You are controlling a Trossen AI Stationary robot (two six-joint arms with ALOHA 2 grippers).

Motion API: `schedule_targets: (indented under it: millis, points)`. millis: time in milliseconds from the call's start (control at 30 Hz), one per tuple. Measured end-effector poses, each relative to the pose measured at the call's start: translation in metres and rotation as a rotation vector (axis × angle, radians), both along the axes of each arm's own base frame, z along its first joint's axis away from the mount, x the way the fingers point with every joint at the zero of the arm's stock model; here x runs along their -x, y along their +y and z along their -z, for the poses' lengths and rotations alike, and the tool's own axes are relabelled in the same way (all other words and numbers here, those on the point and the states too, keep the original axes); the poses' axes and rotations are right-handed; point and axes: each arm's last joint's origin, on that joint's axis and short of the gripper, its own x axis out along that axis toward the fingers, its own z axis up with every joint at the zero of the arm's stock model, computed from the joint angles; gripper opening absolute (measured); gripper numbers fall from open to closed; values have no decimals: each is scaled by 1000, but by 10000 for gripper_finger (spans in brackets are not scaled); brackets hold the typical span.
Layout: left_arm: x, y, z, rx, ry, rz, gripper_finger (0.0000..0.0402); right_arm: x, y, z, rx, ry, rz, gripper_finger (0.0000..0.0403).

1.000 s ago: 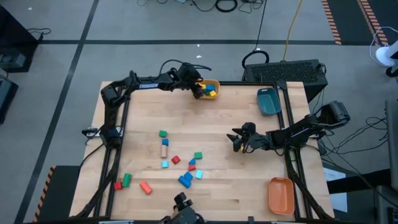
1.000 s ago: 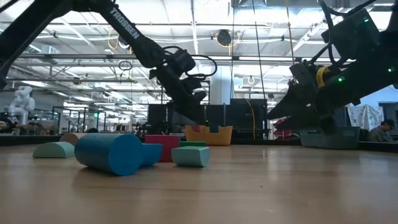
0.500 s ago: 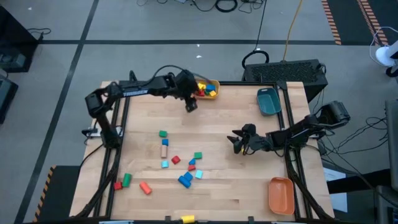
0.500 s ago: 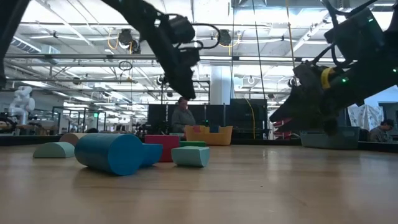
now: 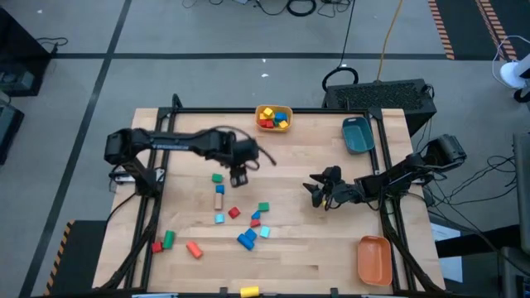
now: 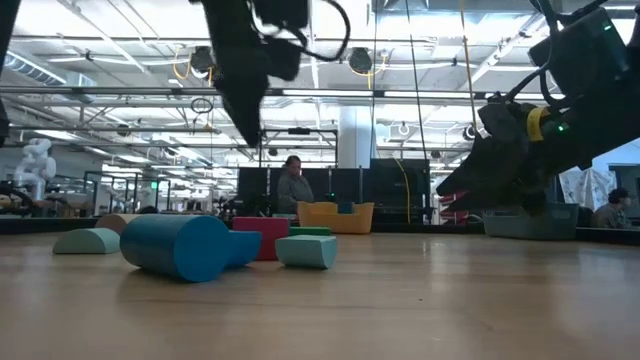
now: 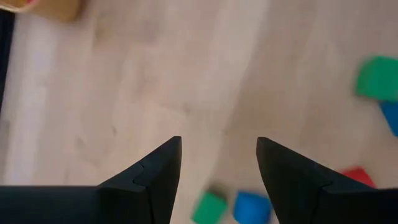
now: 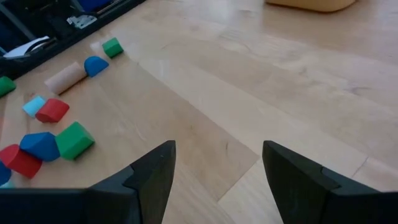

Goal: Sort blocks by size
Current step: Put the red square block into the yellow bin

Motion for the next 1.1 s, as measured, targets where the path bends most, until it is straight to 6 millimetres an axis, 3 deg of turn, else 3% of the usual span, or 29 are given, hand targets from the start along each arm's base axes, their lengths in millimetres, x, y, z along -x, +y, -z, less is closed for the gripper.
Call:
schedule_targets:
  millis: [200,433,867,1100]
  points:
    - [10,-52,0,21,72,-14,210,0,0,0,25,12,-12,228]
    - [31,-97,-1,15,106,-136,210,0,0,0,49,22,-23,228]
    - [80,-158,13,69,115,-250,210,-2,0,-3,68,-7,-10,228]
    - [104,-192,19,73,137,-135,210,-2,0,-4,65,-21,-10,228]
